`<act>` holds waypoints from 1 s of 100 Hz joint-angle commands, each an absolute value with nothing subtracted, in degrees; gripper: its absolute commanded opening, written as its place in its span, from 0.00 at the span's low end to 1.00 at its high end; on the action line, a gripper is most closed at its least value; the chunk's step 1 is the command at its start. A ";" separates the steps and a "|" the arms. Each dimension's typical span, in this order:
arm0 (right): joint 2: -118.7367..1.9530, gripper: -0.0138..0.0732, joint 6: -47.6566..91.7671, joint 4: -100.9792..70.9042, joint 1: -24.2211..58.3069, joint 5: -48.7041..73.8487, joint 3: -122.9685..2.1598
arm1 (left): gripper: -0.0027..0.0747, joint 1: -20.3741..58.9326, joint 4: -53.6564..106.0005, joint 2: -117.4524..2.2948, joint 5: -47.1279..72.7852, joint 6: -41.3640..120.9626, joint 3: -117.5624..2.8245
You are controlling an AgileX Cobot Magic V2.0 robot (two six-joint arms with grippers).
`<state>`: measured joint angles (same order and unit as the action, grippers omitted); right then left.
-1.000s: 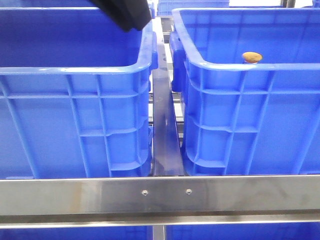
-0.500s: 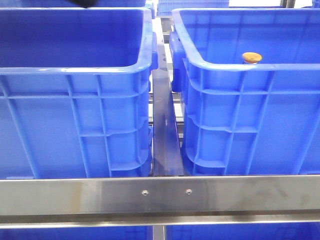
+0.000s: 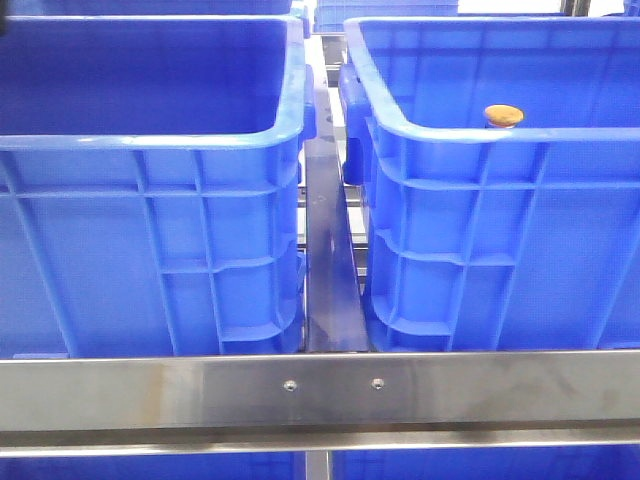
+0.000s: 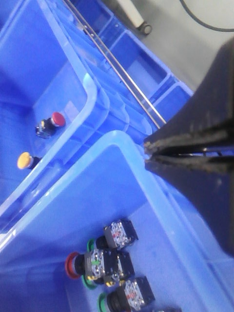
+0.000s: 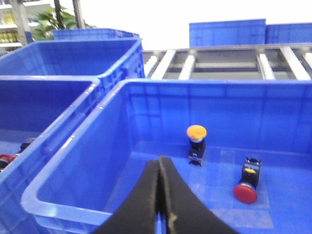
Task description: Pick red and yellow buttons and place in box
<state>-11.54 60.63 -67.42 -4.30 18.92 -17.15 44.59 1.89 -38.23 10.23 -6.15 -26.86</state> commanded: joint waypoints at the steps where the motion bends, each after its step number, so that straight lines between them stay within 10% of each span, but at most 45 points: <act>1: -10.53 0.09 61.47 -68.78 -4.22 18.16 -18.46 | 0.01 44.86 2.03 -35.60 4.68 -6.59 -26.72; 100: -10.45 0.09 61.47 -68.95 -4.22 20.00 -18.46 | 0.01 44.37 1.59 -32.90 5.82 -6.59 -26.01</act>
<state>-9.98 60.63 -67.42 -4.30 21.18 -16.93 44.59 1.89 -34.00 9.99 -6.15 -24.54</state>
